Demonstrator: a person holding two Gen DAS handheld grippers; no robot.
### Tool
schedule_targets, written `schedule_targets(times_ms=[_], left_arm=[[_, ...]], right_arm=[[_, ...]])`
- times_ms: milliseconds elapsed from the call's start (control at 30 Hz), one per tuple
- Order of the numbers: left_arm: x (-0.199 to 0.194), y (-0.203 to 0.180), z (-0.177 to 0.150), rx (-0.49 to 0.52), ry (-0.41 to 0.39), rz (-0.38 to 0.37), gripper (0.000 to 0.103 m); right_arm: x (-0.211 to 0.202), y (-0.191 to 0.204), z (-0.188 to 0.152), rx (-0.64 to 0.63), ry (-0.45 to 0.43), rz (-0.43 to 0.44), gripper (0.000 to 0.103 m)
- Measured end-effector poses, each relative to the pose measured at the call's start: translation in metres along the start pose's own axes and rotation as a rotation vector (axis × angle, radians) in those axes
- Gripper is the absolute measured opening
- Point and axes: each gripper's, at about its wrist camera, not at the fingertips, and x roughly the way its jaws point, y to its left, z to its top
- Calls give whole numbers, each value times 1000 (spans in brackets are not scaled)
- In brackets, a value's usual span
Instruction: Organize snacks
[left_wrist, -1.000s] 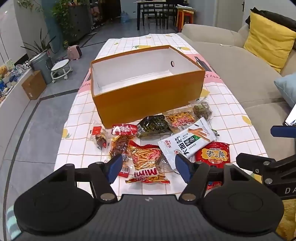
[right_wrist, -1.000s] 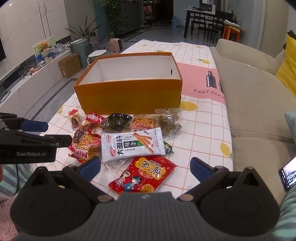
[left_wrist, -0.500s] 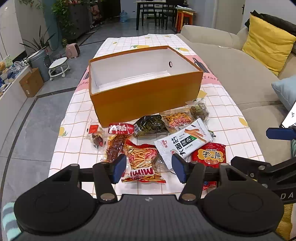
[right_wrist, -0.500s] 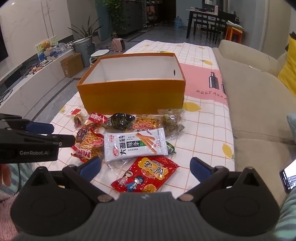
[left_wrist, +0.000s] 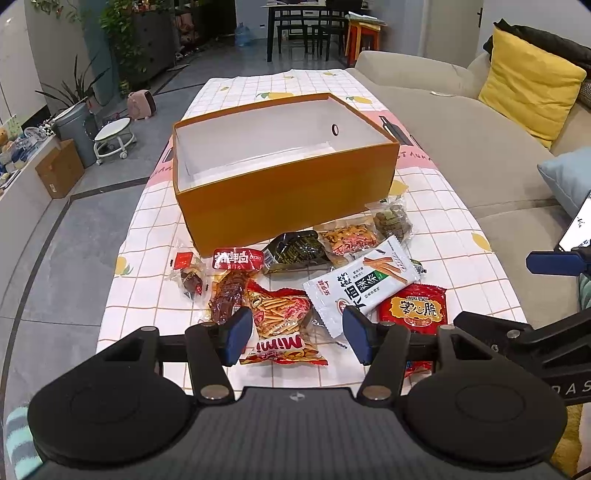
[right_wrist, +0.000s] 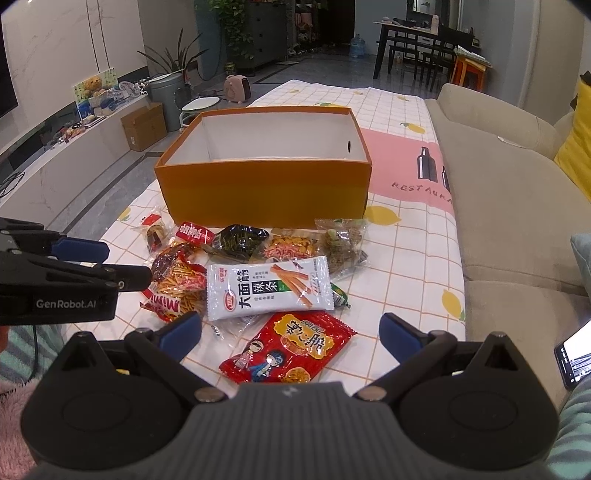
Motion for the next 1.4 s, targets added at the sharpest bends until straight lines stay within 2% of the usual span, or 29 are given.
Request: schedule_targets(times_ms=[900, 1400], left_arm=[[-3, 1, -2, -1, -20, 12, 67], [-4, -3, -2, -1, -25, -18, 66]], right_arm=[[3, 0, -1, -4, 15, -20, 99], [3, -1, -1, -4, 16, -23, 99]])
